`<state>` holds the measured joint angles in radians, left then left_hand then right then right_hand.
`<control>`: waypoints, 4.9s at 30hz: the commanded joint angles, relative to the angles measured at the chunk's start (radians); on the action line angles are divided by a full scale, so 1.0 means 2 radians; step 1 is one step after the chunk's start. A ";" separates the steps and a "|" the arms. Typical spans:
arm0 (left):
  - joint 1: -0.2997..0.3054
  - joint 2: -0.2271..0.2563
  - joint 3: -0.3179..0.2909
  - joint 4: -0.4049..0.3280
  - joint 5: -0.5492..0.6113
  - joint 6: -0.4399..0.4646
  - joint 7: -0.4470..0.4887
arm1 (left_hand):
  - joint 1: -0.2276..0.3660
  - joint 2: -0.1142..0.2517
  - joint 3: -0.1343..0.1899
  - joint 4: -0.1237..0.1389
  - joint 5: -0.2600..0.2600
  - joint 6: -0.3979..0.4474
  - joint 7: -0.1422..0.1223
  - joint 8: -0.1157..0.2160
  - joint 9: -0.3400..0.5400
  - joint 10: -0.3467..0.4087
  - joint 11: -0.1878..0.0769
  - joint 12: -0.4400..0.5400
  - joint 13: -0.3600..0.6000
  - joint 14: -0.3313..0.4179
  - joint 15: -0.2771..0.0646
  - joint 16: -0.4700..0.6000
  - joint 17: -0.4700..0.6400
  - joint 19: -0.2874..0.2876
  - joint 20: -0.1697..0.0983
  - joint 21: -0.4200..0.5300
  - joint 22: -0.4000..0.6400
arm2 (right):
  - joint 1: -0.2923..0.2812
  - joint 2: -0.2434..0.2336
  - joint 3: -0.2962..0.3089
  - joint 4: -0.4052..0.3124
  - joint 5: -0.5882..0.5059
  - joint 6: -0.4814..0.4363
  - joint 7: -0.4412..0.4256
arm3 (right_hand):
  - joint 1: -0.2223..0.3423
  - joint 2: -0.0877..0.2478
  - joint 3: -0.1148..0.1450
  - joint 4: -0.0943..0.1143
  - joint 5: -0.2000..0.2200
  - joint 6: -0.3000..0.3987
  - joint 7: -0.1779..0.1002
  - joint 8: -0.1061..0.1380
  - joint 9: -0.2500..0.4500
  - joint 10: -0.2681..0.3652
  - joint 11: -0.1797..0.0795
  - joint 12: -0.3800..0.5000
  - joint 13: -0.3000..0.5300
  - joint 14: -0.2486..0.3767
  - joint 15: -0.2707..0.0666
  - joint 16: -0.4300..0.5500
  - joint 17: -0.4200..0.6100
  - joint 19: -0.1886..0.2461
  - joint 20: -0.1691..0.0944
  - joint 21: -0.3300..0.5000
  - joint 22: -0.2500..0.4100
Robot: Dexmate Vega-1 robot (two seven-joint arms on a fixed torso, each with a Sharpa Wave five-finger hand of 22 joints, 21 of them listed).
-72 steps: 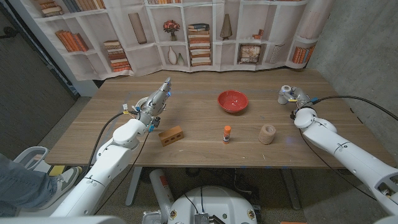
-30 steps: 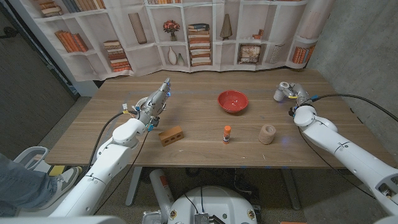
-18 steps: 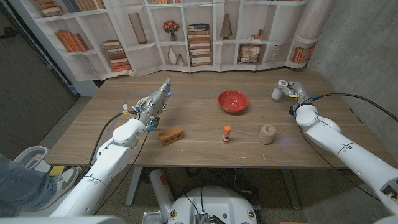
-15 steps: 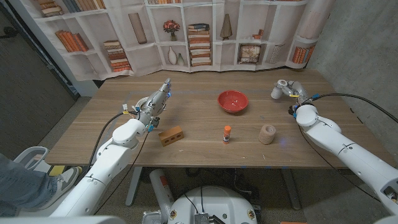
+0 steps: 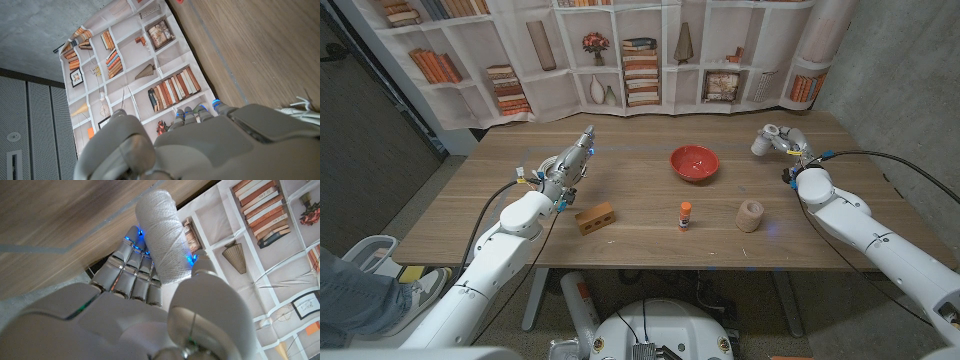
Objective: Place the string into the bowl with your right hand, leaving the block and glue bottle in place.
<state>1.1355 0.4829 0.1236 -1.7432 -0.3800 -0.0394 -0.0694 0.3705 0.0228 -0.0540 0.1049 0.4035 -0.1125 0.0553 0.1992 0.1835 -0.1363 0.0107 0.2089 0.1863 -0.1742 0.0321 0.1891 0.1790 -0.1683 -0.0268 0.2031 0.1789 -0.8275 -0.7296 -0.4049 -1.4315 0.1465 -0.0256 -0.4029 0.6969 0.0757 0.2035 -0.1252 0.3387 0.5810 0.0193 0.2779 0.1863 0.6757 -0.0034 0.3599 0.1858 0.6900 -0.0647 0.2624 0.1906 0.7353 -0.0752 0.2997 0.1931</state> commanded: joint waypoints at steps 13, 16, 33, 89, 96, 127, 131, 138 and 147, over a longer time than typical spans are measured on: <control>0.009 0.005 -0.006 -0.011 -0.001 -0.007 0.003 | 0.002 0.004 -0.003 -0.001 0.004 0.001 0.000 0.000 0.002 -0.003 -0.002 -0.001 0.002 -0.020 -0.001 0.000 0.002 -0.053 -0.001 -0.001 0.002 | -0.010 0.001 0.002 -0.027 -0.019 0.029 -0.002 | 0.008 0.011 0.004 -0.002 -0.007 0.037 -0.025 -0.001 0.001 0.009 0.000 -0.002 0.001 0.005 -0.040 -0.003 0.003 0.004 -0.038 0.002 0.002; 0.010 0.005 -0.007 -0.010 -0.003 -0.009 0.001 | 0.002 0.004 -0.004 -0.001 0.004 0.001 0.000 0.000 0.002 -0.003 -0.002 -0.001 0.002 -0.020 -0.001 0.000 0.002 -0.053 -0.001 -0.001 0.002 | -0.012 0.002 0.003 -0.029 -0.021 0.031 -0.002 | 0.008 0.012 0.004 -0.001 -0.008 0.038 -0.025 -0.001 0.001 0.010 0.001 -0.002 0.001 0.006 -0.041 -0.003 0.003 0.004 -0.038 0.002 0.002; 0.018 0.010 -0.012 -0.016 -0.003 -0.009 0.003 | 0.004 0.006 -0.005 -0.001 0.004 0.000 0.000 0.000 0.002 -0.003 -0.001 -0.001 0.002 -0.020 -0.001 0.000 0.002 -0.053 -0.001 -0.001 0.002 | -0.025 0.000 0.007 -0.049 -0.021 0.060 0.013 | 0.010 0.014 0.005 -0.002 -0.013 0.042 -0.026 -0.004 0.001 0.012 -0.001 -0.005 0.001 0.009 -0.041 -0.005 0.003 0.005 -0.038 0.002 0.002; 0.033 0.012 -0.010 -0.033 -0.003 -0.018 0.013 | 0.009 0.011 -0.008 -0.002 0.004 0.001 -0.001 0.000 0.002 -0.003 -0.001 -0.001 0.002 -0.020 -0.001 0.000 0.002 -0.053 -0.002 0.000 0.002 | -0.027 -0.003 -0.004 -0.101 -0.036 0.118 0.094 | 0.017 0.022 0.008 -0.002 -0.032 0.065 -0.027 -0.009 0.001 0.035 -0.001 -0.010 0.001 0.031 -0.047 -0.004 0.005 0.015 -0.038 0.003 0.002; 0.035 0.014 -0.012 -0.034 -0.003 -0.018 0.013 | 0.009 0.011 -0.008 -0.002 0.004 0.001 -0.001 0.000 0.002 -0.002 -0.001 -0.001 0.002 -0.020 -0.001 0.000 0.002 -0.053 -0.002 0.000 0.002 | -0.018 0.006 -0.011 -0.095 -0.044 0.120 0.097 | 0.017 0.022 0.009 -0.002 -0.034 0.066 -0.028 -0.010 0.001 0.036 -0.002 -0.011 0.001 0.032 -0.047 -0.005 0.005 0.015 -0.039 0.003 0.002; 0.031 0.014 -0.013 -0.031 -0.005 -0.017 0.012 | 0.011 0.013 -0.010 -0.003 0.003 0.002 0.000 0.000 0.002 -0.002 -0.001 -0.001 0.002 -0.020 -0.001 0.000 0.002 -0.052 -0.002 0.000 0.002 | 0.012 0.032 -0.039 -0.063 -0.060 0.125 0.110 | 0.021 0.027 0.011 -0.002 -0.041 0.071 -0.030 -0.014 0.001 0.041 -0.005 -0.015 0.001 0.036 -0.049 -0.006 0.006 0.015 -0.040 0.003 0.003; 0.030 0.013 -0.014 -0.028 -0.006 -0.019 0.011 | 0.011 0.013 -0.010 -0.003 0.003 0.002 -0.001 0.000 0.002 -0.002 -0.001 -0.001 0.002 -0.020 -0.001 0.000 0.002 -0.052 -0.002 0.000 0.002 | 0.015 0.035 -0.044 -0.059 -0.068 0.123 0.106 | 0.022 0.028 0.012 -0.002 -0.041 0.073 -0.031 -0.014 0.001 0.042 -0.005 -0.016 0.001 0.037 -0.047 -0.006 0.007 0.015 -0.040 0.003 0.003; 0.030 0.012 -0.015 -0.026 -0.006 -0.020 0.011 | 0.012 0.014 -0.011 -0.003 0.003 0.002 -0.001 0.000 0.002 -0.002 -0.001 -0.001 0.002 -0.020 -0.001 0.000 0.002 -0.053 -0.002 -0.001 0.002 | 0.021 0.040 -0.051 -0.051 -0.076 0.123 0.105 | 0.022 0.028 0.012 -0.002 -0.043 0.074 -0.032 -0.015 0.001 0.042 -0.005 -0.017 0.001 0.037 -0.047 -0.007 0.007 0.014 -0.040 0.002 0.003; 0.029 0.014 -0.014 -0.026 -0.004 -0.017 0.010 | 0.013 0.014 -0.011 -0.003 0.003 0.001 -0.001 0.000 0.002 -0.002 -0.001 -0.001 0.002 -0.020 -0.001 0.000 0.002 -0.053 -0.002 -0.001 0.002 | 0.020 0.040 -0.058 -0.055 -0.092 0.115 0.099 | 0.023 0.028 0.012 -0.002 -0.045 0.075 -0.033 -0.016 0.001 0.044 -0.007 -0.019 0.002 0.032 -0.047 -0.010 0.007 0.011 -0.040 0.001 0.003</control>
<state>1.1970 0.5099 0.0957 -1.7985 -0.3906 -0.0757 -0.0464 0.3928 0.0451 -0.0720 0.0953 0.4073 -0.1126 0.0553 0.2001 0.1835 -0.1364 0.0107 0.2089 0.1863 -0.1742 0.0322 0.1891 0.1790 -0.1683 -0.0268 0.2031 0.1789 -0.7924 -0.6545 -0.5026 -1.5433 -0.0021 0.2211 -0.1924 0.7035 0.0824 0.2225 -0.1312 0.2505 0.6235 0.0483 0.2475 0.1865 0.7556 -0.0120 0.3250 0.1841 0.7542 -0.0820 0.2509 0.2025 0.7601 -0.0786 0.3036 0.1980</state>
